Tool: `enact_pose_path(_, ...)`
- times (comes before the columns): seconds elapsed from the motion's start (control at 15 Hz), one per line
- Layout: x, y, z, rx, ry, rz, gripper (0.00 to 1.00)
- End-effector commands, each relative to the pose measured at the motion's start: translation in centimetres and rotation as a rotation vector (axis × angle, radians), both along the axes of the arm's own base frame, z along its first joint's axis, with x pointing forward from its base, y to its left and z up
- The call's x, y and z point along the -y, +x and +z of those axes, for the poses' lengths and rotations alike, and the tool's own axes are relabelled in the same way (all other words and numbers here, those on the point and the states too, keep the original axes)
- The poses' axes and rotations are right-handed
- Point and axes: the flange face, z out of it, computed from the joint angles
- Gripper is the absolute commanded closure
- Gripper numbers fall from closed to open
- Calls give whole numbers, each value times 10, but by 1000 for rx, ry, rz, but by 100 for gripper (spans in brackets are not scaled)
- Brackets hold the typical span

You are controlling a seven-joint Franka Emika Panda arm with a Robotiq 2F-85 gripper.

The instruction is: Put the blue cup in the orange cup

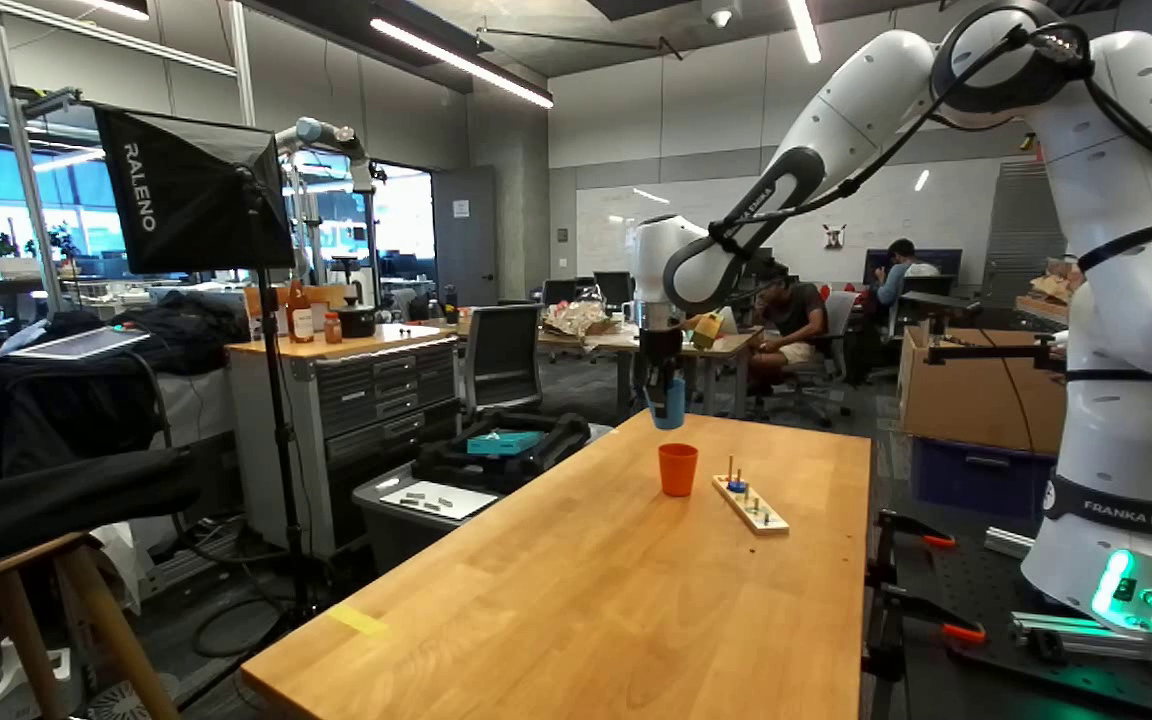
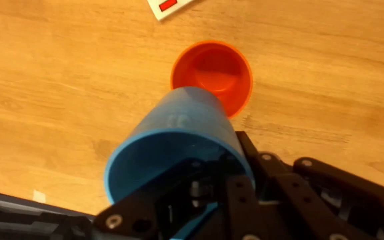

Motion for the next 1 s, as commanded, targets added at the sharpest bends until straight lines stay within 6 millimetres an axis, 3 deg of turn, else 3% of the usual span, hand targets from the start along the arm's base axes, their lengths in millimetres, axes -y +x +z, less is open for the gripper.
enact_pose_path(0.0, 10, -13, -10, -53, -16, -18, 95)
enact_pose_path(0.33, 5, -22, -36, -69, 13, -18, 95)
enact_pose_path(0.73, -8, -18, -46, -46, 35, -3, 95)
enact_pose_path(0.8, -8, -18, -48, -42, 35, 1, 85)
enact_pose_path(0.87, -7, -17, -49, -35, 37, 4, 93)
enact_pose_path(0.93, -6, -16, -51, -30, 37, 5, 92)
